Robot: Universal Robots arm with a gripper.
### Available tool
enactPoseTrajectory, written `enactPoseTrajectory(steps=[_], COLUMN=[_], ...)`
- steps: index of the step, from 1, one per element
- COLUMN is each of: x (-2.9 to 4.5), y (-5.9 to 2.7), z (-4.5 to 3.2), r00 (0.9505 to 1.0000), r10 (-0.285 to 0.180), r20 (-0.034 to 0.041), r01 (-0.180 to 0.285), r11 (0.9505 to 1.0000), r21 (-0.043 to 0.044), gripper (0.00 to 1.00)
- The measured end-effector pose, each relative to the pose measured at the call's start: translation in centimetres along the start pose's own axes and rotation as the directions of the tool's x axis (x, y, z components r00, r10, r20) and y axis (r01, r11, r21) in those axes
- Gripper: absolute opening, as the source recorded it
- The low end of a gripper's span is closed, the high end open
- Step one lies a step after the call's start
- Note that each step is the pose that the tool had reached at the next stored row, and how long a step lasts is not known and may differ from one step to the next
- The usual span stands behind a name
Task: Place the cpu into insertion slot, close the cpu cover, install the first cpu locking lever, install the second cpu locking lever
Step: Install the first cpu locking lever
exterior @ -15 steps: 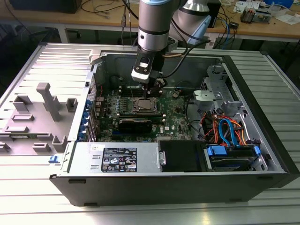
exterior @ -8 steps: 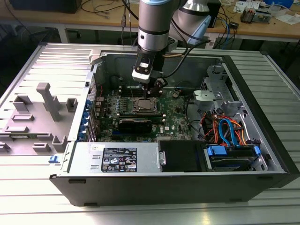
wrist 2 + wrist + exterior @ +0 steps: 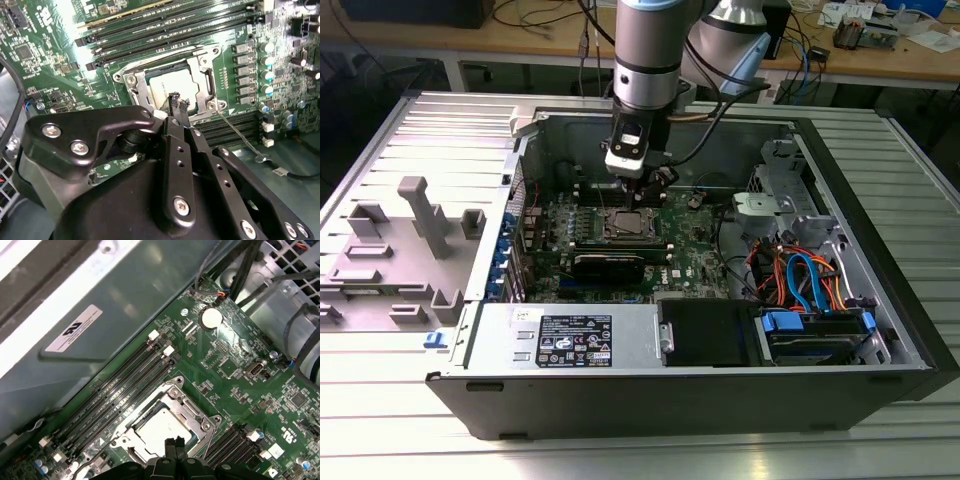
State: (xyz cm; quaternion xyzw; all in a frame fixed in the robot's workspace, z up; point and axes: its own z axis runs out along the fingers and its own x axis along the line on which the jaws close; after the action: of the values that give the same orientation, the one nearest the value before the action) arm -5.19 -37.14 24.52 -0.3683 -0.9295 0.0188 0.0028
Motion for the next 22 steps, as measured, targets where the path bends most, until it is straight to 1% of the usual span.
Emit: enactPoseTrajectory(steps=[1, 2, 5, 7, 9, 11, 12, 13, 15, 16, 18, 20, 21, 22], x=[0.01, 0.04, 0.10, 0.14, 0.14, 0.15, 0.15, 0.15, 0.15, 0.15, 0.15, 0.15, 0.16, 0.17], y=[-0.02, -0.06, -0.16, -0.21, -0.21, -0.22, -0.22, -0.22, -0.22, -0.22, -0.22, -0.22, -0.22, -0.22], z=[-0.17, -0.59, -1.46, -1.62, -1.62, -1.61, -1.59, -1.59, -1.57, -1.57, -1.56, -1.55, -1.55, -1.54], r00=[1.0000, 1.0000, 0.9999, 0.9998, 0.9979, 0.9926, 0.9905, 0.9860, 0.9777, 0.9710, 0.9627, 0.9471, 0.9402, 0.9364], r10=[-0.005, -0.008, -0.012, -0.021, -0.064, -0.121, -0.137, -0.167, -0.209, -0.239, -0.270, -0.321, -0.340, -0.351], r20=[0.0006, 0.0015, 0.0045, 0.0054, 0.0071, 0.0093, 0.0099, 0.0110, 0.0127, 0.0138, 0.0150, 0.0170, 0.0178, 0.0182], r01=[0.005, 0.008, 0.012, 0.021, 0.064, 0.121, 0.137, 0.167, 0.209, 0.239, 0.270, 0.321, 0.340, 0.351], r11=[1.0000, 1.0000, 0.9999, 0.9998, 0.9979, 0.9927, 0.9905, 0.9860, 0.9778, 0.9711, 0.9627, 0.9472, 0.9403, 0.9365], r21=[-0.0001, -0.0012, -0.0036, -0.0046, -0.0049, -0.0049, -0.0051, -0.0051, -0.0052, -0.0052, -0.0052, -0.0051, -0.0051, -0.0051], gripper=[0.11, 0.11, 0.11, 0.11, 0.11, 0.11, 0.11, 0.11, 0.11, 0.11, 0.11, 0.11, 0.11, 0.11])
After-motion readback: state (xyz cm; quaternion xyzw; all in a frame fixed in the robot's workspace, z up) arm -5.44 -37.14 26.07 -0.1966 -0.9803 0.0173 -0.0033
